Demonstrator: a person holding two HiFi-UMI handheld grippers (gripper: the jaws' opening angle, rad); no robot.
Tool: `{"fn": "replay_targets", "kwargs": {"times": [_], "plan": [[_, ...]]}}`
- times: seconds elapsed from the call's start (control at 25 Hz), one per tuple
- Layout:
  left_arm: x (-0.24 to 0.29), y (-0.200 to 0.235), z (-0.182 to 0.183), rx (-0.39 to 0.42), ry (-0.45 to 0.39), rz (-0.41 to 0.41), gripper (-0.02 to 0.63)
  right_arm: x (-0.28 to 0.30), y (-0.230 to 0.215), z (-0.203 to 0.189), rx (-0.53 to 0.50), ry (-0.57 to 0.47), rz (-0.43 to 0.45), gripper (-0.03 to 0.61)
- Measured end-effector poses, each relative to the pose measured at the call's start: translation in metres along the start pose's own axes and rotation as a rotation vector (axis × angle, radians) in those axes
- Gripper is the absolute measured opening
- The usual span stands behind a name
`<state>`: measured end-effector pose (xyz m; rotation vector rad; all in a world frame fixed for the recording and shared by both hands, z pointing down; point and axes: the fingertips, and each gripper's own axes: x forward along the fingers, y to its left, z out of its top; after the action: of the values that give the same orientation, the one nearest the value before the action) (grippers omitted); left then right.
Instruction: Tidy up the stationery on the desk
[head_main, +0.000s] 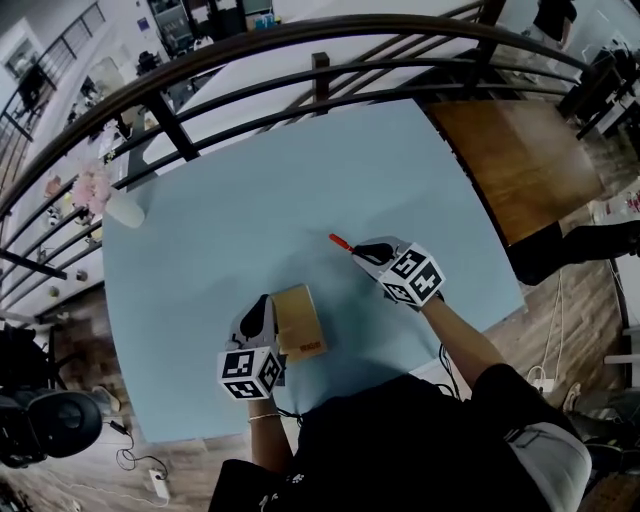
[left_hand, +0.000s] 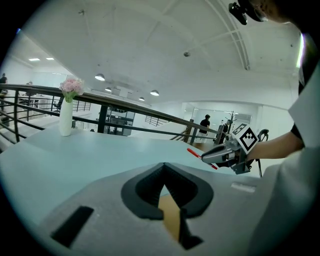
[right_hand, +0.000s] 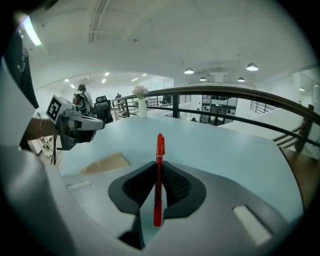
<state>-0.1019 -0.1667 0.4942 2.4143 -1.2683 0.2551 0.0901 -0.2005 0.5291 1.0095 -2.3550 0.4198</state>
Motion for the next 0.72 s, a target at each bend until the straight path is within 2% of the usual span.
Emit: {"fn": "replay_targets", "kwargs": {"times": [0.28, 0.48, 0.72], "plan": [[0.006, -0.012, -0.004, 0.027, 0.01, -0.02, -0.003, -0.011, 0.014, -0.012, 0.07, -0.026, -0.033, 0.052], [-0.007, -0.015, -0.006, 0.037, 0.008, 0.025, -0.003, -0.02, 0.03, -0.012, 0.132, -0.074, -0.035, 0.052], [-0.01, -0.038, -0.009, 0.051, -0.001, 0.062, -0.003, -0.044, 0.034, -0.019, 0.181, -0.12, -0.04, 0.052]]}}
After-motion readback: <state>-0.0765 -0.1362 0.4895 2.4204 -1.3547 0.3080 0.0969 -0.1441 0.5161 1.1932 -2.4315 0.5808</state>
